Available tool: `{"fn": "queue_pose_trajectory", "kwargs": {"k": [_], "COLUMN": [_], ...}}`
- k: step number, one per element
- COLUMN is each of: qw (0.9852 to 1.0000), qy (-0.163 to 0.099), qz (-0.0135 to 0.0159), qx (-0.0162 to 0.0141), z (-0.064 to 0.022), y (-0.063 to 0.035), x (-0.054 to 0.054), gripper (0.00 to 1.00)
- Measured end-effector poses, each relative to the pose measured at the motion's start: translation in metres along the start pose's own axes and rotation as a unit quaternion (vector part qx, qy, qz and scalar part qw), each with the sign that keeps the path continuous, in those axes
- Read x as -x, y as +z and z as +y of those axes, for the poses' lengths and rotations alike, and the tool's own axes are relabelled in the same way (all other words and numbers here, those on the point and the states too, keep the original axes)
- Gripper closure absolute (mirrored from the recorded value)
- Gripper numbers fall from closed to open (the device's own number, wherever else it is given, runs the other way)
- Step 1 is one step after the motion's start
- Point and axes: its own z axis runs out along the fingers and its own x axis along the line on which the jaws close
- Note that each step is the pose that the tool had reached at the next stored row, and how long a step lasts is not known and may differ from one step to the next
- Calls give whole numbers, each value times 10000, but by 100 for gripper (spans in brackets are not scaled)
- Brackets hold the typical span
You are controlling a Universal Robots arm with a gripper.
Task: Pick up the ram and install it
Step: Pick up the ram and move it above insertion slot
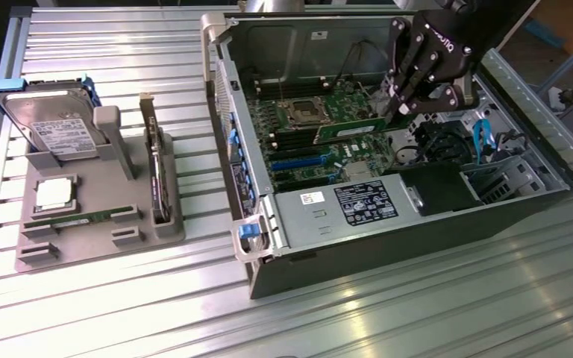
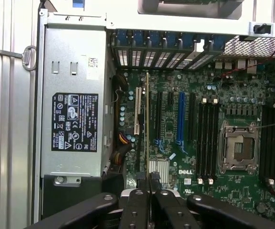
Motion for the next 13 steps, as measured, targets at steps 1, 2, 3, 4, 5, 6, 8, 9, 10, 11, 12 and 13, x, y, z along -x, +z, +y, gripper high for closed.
{"fn": "queue_pose_trajectory", "kwargs": {"k": [1, 2, 3, 4, 5, 6, 8, 9, 10, 11, 12, 13], "qw": [10000, 10000, 10000, 10000, 10000, 10000, 10000, 10000, 10000, 10000, 10000, 10000], "qy": [0, 0, 0, 0, 0, -1, 0, -1, -1, -1, 0, 0], "qz": [0, 0, 0, -1, -1, -1, 0, -1, -1, -1, -1, 0], "qx": [0, 0, 0, 0, 0, 0, 0, 0, 0, -1, 0, 0], "z": [-1, -1, -2, -2, -3, -5, -6, -8, -8, -9, -10, -11], "y": [2, 4, 7, 9, 10, 13, 15, 17, 18, 20, 21, 23], "x": [8, 20, 37, 51, 66, 105, 143, 172, 193, 214, 241, 272], "gripper": [88, 88, 88, 88, 88, 88, 88, 88, 88, 88, 88, 88]}}
